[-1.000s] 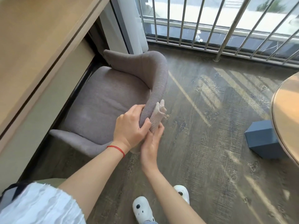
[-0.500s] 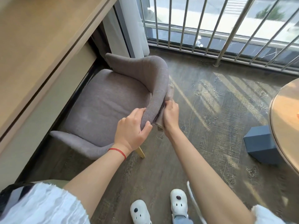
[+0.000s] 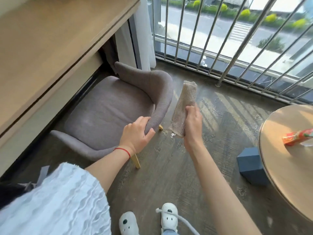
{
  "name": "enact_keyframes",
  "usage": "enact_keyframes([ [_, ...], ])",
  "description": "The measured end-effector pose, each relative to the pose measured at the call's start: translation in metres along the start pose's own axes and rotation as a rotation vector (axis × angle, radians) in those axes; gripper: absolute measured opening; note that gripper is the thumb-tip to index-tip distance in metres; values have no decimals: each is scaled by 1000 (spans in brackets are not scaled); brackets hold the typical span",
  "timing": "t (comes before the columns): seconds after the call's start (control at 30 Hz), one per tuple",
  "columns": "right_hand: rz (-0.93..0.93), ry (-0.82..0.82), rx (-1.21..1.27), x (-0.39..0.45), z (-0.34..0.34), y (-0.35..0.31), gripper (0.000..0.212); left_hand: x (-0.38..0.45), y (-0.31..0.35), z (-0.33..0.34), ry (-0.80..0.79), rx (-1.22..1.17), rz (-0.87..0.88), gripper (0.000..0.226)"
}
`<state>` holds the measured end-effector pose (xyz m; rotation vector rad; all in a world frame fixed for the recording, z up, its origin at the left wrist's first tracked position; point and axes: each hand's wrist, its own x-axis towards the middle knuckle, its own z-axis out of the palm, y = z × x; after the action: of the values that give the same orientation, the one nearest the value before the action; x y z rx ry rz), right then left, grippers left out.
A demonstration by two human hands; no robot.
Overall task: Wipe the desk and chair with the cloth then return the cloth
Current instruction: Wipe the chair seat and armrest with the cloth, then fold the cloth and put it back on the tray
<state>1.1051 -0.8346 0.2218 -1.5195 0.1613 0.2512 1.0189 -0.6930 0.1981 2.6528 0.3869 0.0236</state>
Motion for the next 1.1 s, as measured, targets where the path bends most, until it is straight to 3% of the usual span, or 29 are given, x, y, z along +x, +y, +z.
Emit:
enact_keyframes([
  [0.07, -118, -101, -11, -27, 1, -30, 32, -4, 6, -5, -52, -68, -132, 55],
  [0.1, -160, -172, -30, -38, 5, -44, 30, -8, 11, -12, -56, -212, -237, 47],
  [0.2, -221, -325, -61, -68, 29, -86, 28, -26, 24, -55, 100, -876, -463, 28],
  [0.3, -297, -469, -150, -98, 70, -121, 27, -58, 23, -125, 339, -1345, -455, 33],
  [0.4, -441, -638, -305, -131, 116, -143, 16, -94, 4, -196, 335, -1677, -228, 49],
  [0.47, -566, -772, -404, -156, 147, -148, 18, -117, -12, -235, 345, -1668, -174, 61],
  [0.53, -686, -914, -478, -183, 179, -149, 22, -141, -35, -262, 439, -1596, -277, 66],
  [0.6, -693, -1087, -492, -210, 212, -148, 21, -165, -66, -278, 589, -1518, -393, 45],
  [0.67, -553, -1184, -438, -235, 247, -144, 22, -193, -101, -293, 684, -1515, -430, 24],
  [0.77, -417, -1128, -466, -267, 311, -133, 41, -237, -161, -320, 727, -1519, -437, 17],
  [0.83, -265, -1203, -494, -285, 345, -129, 53, -259, -190, -336, 702, -1524, -441, 19],
  [0.9, -214, -1271, -508, -314, 385, -122, 40, -286, -227, -356, 683, -1517, -448, 27],
  [0.97, -292, -1255, -478, -343, 420, -115, 19, -311, -261, -374, 665, -1494, -448, 36],
  [1.1, -468, -1271, -386, -395, 486, -107, 13, -361, -323, -401, 638, -1445, -448, 45],
])
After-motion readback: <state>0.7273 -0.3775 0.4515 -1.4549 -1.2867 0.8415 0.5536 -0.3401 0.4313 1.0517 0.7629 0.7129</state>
